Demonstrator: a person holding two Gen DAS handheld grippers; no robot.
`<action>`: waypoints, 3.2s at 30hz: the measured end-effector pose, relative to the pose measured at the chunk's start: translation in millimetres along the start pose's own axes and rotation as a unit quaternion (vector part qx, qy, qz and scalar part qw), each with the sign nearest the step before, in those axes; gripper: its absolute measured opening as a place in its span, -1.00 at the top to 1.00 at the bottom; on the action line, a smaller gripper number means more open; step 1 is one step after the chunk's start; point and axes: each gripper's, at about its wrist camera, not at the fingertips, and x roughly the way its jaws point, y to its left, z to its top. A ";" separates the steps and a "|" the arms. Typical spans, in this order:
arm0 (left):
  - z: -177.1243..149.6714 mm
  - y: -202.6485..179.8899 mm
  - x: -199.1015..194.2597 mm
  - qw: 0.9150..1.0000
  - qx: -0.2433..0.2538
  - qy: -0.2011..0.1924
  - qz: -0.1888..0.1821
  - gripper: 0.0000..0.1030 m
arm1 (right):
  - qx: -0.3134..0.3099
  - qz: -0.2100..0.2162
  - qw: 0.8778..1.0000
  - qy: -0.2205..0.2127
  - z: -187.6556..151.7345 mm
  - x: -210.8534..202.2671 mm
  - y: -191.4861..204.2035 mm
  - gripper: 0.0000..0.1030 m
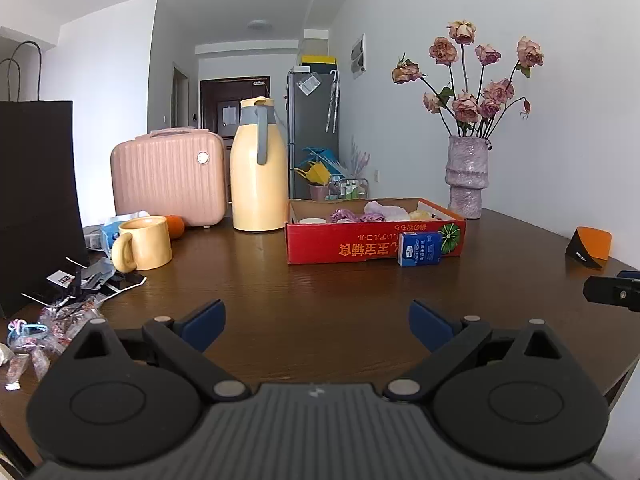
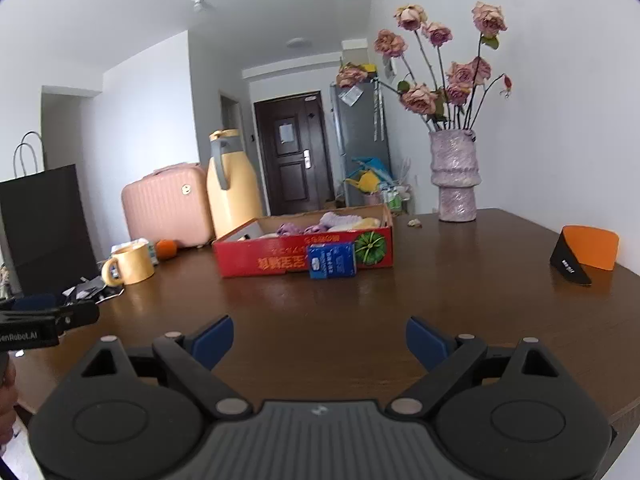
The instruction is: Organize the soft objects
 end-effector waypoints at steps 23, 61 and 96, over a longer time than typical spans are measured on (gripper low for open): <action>89.9 -58.6 255.6 0.984 -0.014 0.094 -0.148 -0.30 | 0.076 0.029 0.994 0.074 75.3 190.6 -60.4 0.17; 0.5 -40.1 126.3 0.959 -0.077 0.169 -0.213 0.26 | 0.081 0.181 0.965 0.169 7.4 142.1 -31.7 0.25; 107.9 -33.5 256.7 0.954 -0.152 0.119 -0.228 0.80 | 0.174 0.140 0.968 0.111 68.8 208.5 -56.1 0.78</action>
